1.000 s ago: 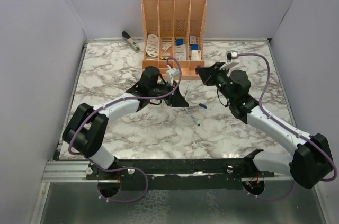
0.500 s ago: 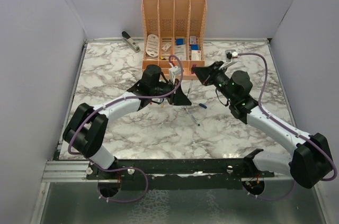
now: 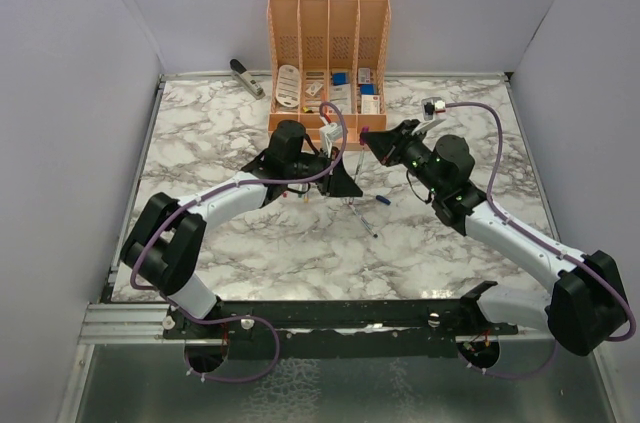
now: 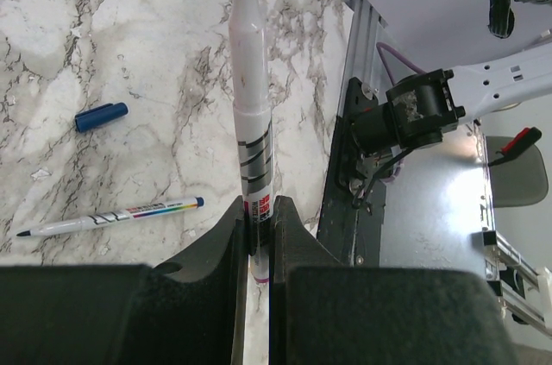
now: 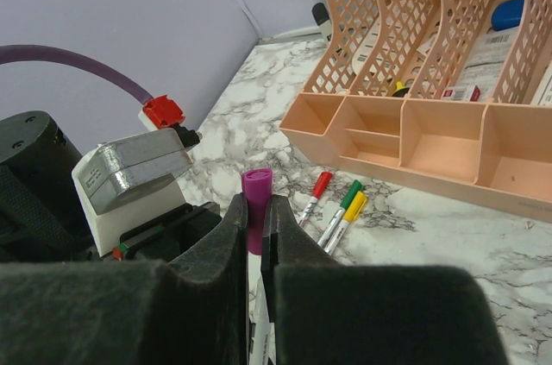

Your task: Insert the pens into the pen caps

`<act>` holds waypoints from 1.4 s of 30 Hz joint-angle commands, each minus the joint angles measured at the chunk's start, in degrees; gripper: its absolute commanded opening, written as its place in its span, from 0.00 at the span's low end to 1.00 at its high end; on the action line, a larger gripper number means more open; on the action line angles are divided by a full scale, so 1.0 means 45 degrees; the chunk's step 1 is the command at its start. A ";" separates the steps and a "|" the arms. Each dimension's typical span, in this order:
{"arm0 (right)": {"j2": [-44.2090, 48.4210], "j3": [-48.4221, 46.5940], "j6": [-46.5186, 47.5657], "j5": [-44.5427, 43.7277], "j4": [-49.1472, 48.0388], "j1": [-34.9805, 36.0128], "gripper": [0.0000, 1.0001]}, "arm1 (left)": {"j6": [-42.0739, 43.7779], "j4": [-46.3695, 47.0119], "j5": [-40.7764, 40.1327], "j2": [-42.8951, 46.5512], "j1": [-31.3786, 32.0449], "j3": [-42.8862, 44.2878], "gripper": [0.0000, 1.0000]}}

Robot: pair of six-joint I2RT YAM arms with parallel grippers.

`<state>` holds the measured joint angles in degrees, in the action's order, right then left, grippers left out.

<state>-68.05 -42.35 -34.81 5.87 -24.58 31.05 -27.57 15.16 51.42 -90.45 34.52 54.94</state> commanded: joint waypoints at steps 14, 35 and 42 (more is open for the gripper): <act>0.0252 0.0070 0.0372 -0.0169 0.0091 0.0034 0.01 | 0.0073 0.0305 -0.0240 -0.0055 0.0004 0.0189 0.00; 0.0015 -0.0031 0.0735 -0.0210 0.0398 0.0034 0.01 | 0.0213 0.0178 -0.0384 -0.0344 -0.0034 0.0586 0.00; 0.0052 0.0050 0.0821 -0.0315 0.0492 0.0034 0.01 | 0.0282 0.0152 -0.0400 -0.0405 -0.0055 0.0718 0.00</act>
<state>-67.88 -42.35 -32.29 5.56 -23.46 31.05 -27.49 14.81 50.43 -91.66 34.50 56.18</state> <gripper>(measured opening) 0.045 0.095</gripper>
